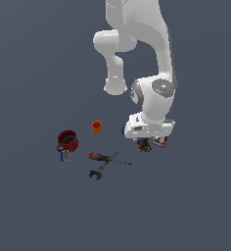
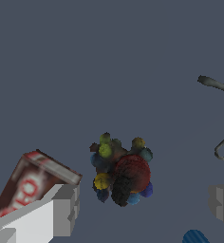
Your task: Pick up a designated object from a clutter of objects.
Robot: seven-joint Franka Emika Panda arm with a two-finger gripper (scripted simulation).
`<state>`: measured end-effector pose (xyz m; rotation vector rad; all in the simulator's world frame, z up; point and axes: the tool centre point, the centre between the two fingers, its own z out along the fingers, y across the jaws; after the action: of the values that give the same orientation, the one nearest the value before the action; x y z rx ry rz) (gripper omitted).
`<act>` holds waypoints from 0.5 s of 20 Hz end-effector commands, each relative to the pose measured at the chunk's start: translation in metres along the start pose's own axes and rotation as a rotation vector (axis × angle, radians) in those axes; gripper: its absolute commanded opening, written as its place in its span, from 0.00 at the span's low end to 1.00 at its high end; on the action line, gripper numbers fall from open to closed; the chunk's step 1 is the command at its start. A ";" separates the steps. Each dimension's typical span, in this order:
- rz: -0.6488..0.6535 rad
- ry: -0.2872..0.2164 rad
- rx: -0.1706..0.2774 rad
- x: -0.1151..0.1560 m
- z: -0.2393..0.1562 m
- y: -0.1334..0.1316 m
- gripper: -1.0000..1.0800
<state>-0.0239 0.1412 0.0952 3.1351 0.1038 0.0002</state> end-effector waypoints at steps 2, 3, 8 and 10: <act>0.000 0.000 0.003 -0.005 0.011 -0.006 0.96; -0.001 0.000 0.004 -0.005 0.013 -0.007 0.96; -0.001 -0.001 0.004 -0.006 0.015 -0.008 0.96; -0.001 -0.001 0.004 -0.006 0.017 -0.008 0.96</act>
<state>-0.0306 0.1488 0.0798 3.1392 0.1062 -0.0011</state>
